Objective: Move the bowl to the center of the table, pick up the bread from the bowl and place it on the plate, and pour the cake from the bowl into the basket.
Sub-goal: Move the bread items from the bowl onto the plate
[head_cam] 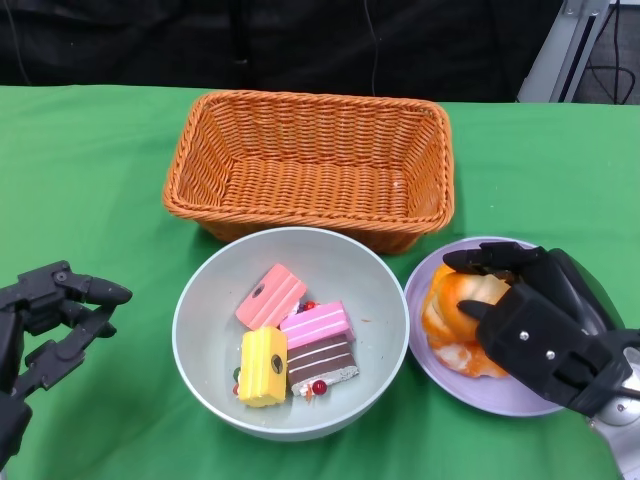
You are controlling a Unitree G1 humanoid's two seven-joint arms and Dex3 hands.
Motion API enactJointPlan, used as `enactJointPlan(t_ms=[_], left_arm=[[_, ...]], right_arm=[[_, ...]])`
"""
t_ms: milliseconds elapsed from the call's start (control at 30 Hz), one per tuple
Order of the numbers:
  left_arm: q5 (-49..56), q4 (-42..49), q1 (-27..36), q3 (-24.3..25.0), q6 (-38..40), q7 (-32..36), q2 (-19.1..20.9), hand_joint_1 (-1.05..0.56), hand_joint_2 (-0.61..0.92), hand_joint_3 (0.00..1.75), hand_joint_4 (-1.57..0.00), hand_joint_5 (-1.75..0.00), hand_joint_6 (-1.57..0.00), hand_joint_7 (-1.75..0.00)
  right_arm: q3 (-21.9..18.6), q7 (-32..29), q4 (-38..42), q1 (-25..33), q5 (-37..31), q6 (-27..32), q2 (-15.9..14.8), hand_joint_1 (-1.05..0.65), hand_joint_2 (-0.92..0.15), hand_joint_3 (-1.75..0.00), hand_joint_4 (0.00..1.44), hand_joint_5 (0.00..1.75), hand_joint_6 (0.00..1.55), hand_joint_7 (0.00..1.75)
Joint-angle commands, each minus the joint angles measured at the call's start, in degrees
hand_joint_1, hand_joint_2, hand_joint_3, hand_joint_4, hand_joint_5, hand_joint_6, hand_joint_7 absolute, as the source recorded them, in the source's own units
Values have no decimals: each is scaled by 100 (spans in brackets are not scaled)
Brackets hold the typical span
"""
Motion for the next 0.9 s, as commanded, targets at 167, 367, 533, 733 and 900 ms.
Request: enactJointPlan(t_ms=[167, 367, 533, 733, 900], left_arm=[[-62, -18, 13, 48, -16, -63, 93, -6, 92, 26, -87, -117, -96, -70], [-100, -51, 16, 37, 22, -102, 78, -6, 92, 27, -87, -117, -97, -70], [-65, -38, 16, 37, -1, -73, 91, -6, 92, 27, -87, -117, -97, -70], [-47, -81, 33, 45, 32, -44, 87, -8, 92, 26, -87, -117, -96, -71], [-1, -102, 54, 44, 38, -15, 100, -6, 92, 26, -86, -116, -96, -71]], right_arm=[[148, -200, 108, 177, -373, -196, -215, -16, -92, -2, 67, 88, 96, 3], [562, -856, 247, 239, -1343, -478, -444, -24, -91, 0, 63, 111, 99, 1], [864, -1350, 347, 263, -2072, -369, -482, -28, -89, 0, 69, 93, 100, 0], [1007, -1273, 327, 210, -2366, -64, -432, -31, -92, -1, 74, 62, 96, 0], [1065, -1207, 279, 205, -2470, 109, -443, -34, -92, -2, 76, 35, 91, 0]])
